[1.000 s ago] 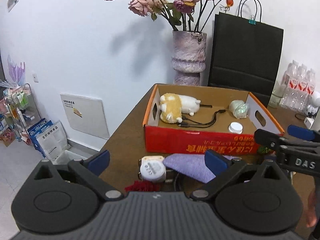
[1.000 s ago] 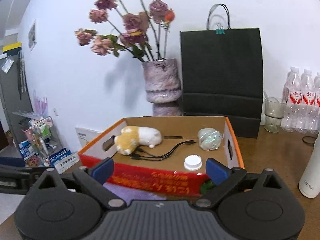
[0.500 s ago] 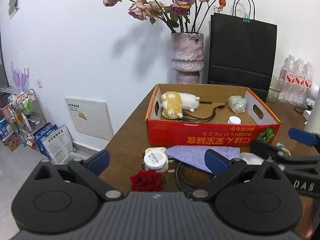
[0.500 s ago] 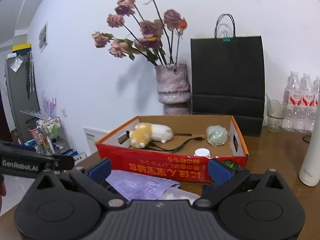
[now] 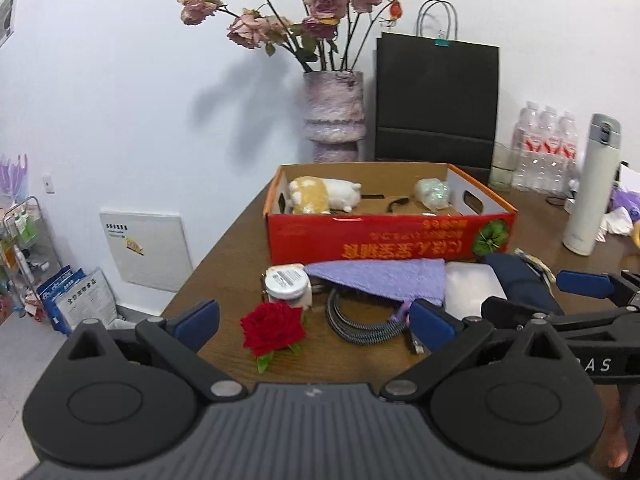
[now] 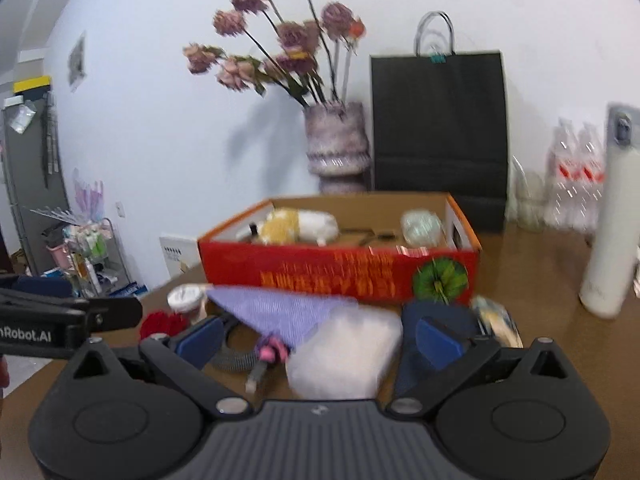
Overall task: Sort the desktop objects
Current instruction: 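Grasp the red rose with the left tool while the right tool grasps the white jar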
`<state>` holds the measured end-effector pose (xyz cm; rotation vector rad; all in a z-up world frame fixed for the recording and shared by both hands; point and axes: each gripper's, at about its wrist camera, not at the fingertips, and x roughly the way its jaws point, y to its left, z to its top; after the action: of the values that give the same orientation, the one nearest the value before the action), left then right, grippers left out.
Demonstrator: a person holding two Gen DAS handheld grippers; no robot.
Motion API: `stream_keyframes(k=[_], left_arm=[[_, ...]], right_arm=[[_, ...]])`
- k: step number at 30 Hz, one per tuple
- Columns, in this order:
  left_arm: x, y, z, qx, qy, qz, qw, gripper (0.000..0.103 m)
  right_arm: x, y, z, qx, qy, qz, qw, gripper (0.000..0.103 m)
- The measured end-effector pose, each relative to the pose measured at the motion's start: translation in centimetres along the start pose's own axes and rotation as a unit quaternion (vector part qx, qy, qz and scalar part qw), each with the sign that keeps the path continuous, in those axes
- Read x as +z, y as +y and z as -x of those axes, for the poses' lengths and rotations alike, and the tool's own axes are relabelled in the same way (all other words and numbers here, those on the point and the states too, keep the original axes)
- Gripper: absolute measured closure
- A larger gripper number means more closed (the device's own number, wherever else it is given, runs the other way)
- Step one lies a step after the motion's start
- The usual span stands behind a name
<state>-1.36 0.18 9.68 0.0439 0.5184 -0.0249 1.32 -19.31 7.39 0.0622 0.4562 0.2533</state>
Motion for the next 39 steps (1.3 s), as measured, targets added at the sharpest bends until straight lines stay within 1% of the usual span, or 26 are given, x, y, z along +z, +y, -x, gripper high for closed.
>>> stream_keyframes(k=[2, 4, 6, 8, 13, 17, 20, 22, 24, 26, 27, 28, 29, 30, 32, 33, 35, 37, 39], left_arm=[[-0.7, 0.3, 0.7, -0.007, -0.007, 0.014, 0.9999, 0.000], [-1.3, 0.7, 1.2, -0.009, -0.006, 0.026, 0.9996, 0.000], [-1.8, 0.9, 1.7, -0.008, -0.006, 0.025, 0.9996, 0.000], [-2.3, 1.3, 1.9, -0.006, -0.008, 0.023, 0.9997, 0.000], [-3.5, 2.1, 1.3, 0.012, 0.007, 0.031, 0.9994, 0.000], [-4.2, 2.7, -0.1, 0.024, 0.016, 0.023, 0.9993, 0.000], [-3.9, 3.2, -1.7, 0.006, 0.026, 0.031, 0.9992, 0.000], [-3.5, 3.6, -3.3, -0.005, 0.032, 0.041, 0.9986, 0.000], [-2.9, 3.9, -5.0, -0.006, 0.037, 0.049, 0.9981, 0.001], [-2.4, 4.4, -6.9, 0.000, 0.051, 0.061, 0.9968, 0.005], [-2.2, 4.7, -7.8, -0.002, 0.060, 0.071, 0.9957, 0.010], [-2.0, 5.1, -8.6, -0.007, 0.069, 0.083, 0.9941, 0.015], [-1.9, 5.4, -9.2, -0.015, 0.075, 0.092, 0.9928, 0.017], [-1.8, 5.6, -9.7, -0.024, 0.078, 0.099, 0.9918, 0.022], [-1.7, 5.8, -10.4, -0.034, 0.080, 0.103, 0.9909, 0.038], [-1.8, 5.8, -10.6, -0.031, 0.083, 0.101, 0.9909, 0.056], [-2.1, 6.3, -10.2, -0.038, 0.073, 0.104, 0.9912, 0.058], [-2.5, 7.1, -9.3, -0.045, 0.075, 0.113, 0.9898, 0.060], [-3.0, 8.1, -8.0, -0.034, 0.075, 0.117, 0.9897, 0.060]], right_arm=[[-0.5, 0.3, 0.9, -0.005, 0.005, -0.004, 1.000, 0.000], [-0.8, 0.6, 1.9, 0.002, 0.002, 0.002, 1.000, 0.000], [-1.1, 1.0, 2.7, 0.009, 0.004, 0.009, 1.000, 0.000], [-1.5, 1.5, 3.1, 0.007, 0.012, 0.017, 1.000, 0.000], [-2.8, 2.4, 3.7, 0.017, 0.029, 0.036, 0.999, 0.000], [-2.9, 2.0, 3.0, 0.007, 0.034, 0.030, 0.999, 0.001], [-2.5, 1.3, 1.6, -0.006, 0.040, 0.021, 0.999, 0.008], [-2.2, 1.0, 0.5, -0.016, 0.050, 0.015, 0.999, 0.010], [-1.9, 0.9, -0.5, -0.022, 0.058, 0.013, 0.998, 0.011], [-1.7, 1.0, -1.3, -0.020, 0.063, 0.010, 0.998, 0.012], [-1.6, 1.2, -1.6, -0.018, 0.064, 0.012, 0.998, 0.013], [-1.4, 1.3, -1.9, -0.017, 0.064, 0.015, 0.998, 0.014], [-1.3, 1.6, -2.2, -0.016, 0.062, 0.018, 0.998, 0.014], [-1.1, 1.9, -2.5, -0.014, 0.059, 0.022, 0.998, 0.015], [-0.6, 2.3, -3.0, -0.007, 0.052, 0.026, 0.998, 0.015], [-0.4, 2.6, -3.3, -0.003, 0.049, 0.027, 0.998, 0.016], [0.2, 3.3, -4.1, 0.006, 0.046, 0.031, 0.998, 0.016], [0.8, 4.3, -5.1, 0.019, 0.044, 0.042, 0.998, 0.018], [1.3, 5.6, -6.3, 0.037, 0.039, 0.056, 0.997, 0.019]])
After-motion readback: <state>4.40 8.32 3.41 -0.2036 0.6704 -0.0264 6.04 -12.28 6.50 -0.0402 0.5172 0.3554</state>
